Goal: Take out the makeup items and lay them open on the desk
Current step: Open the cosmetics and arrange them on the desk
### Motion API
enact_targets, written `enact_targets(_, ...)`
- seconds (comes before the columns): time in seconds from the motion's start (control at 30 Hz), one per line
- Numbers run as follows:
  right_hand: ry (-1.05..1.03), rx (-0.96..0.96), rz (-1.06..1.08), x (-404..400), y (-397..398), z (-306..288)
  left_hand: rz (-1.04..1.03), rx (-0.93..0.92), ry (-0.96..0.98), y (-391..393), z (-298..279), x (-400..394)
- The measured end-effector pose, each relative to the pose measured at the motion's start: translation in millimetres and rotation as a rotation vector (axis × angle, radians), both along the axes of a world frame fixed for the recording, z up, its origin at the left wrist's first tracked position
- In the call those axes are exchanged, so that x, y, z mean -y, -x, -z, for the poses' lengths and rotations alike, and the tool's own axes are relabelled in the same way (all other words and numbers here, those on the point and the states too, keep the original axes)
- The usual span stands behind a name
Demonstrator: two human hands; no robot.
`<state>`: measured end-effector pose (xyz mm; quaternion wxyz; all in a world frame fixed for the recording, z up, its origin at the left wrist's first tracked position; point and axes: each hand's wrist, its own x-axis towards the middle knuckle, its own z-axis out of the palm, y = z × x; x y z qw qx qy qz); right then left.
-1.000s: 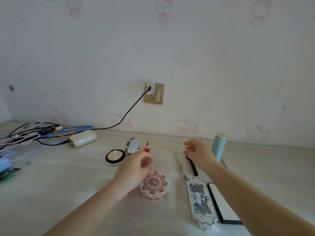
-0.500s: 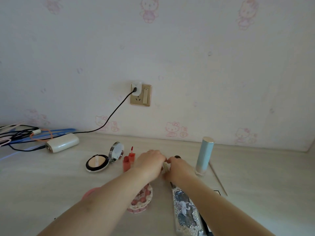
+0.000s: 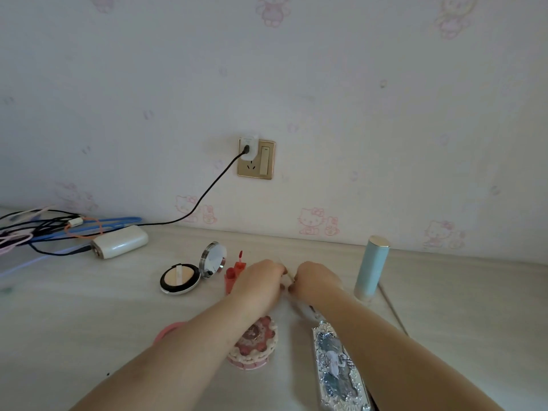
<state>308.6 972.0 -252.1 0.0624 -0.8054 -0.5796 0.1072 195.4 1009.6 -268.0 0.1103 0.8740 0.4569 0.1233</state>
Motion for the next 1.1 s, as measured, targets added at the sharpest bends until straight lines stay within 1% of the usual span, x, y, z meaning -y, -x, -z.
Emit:
enact_targets(0.07, -0.051, -0.14, 0.002, 3.5, -0.1, -4.5, -0.055, 0.149, 0.034, 5.4, -6.3, 1.7)
enact_targets(0.13, -0.126, -0.271, -0.011, 11.2, 0.8, -9.9, -0.131, 0.353, 0.132, 9.4, -12.2, 3.5)
enact_targets(0.2, -0.2, -0.4, -0.04, 21.2, 1.3, -13.4, -0.178, 0.61, 0.322, 10.3, -17.4, 4.5)
enact_targets(0.27, -0.245, -0.488, -0.072, 32.4, 3.1, -15.7, -0.177, 0.926, 0.549, 11.2, -24.7, 9.8)
enact_targets(0.3, -0.26, -0.529, -0.079, 37.8, 3.9, -16.2, -0.162, 1.054, 0.642, 11.8, -29.6, 14.7)
enact_targets(0.4, -0.296, -0.638, -0.096, 53.5, 6.8, -20.4, -0.11, 1.283, 0.782, 14.7, -42.7, 29.5)
enact_targets(0.53, -0.307, -0.726, -0.117, 67.7, 10.9, -25.1, -0.087, 1.426, 0.842, 17.3, -50.3, 38.4)
enact_targets(0.63, -0.326, -0.783, -0.122, 75.3, 14.7, -26.3, -0.08, 1.491, 0.835, 17.9, -55.6, 44.7)
enact_targets(0.77, -0.362, -0.792, -0.111, 78.4, 18.0, -26.0, -0.097, 1.506, 0.767, 17.2, -60.6, 53.0)
enact_targets(0.97, -0.461, -0.777, -0.114, 79.4, 15.9, -34.3, -0.129, 1.509, 0.722, 13.0, -71.9, 54.8)
enact_targets(1.03, -0.45, -0.76, -0.114, 77.9, 13.0, -33.9, -0.148, 1.559, 0.709, 14.0, -81.6, 51.2)
enact_targets(1.1, -0.402, -0.736, -0.104, 78.7, 10.7, -23.0, -0.17, 1.66, 0.686, 21.9, -96.1, 40.9)
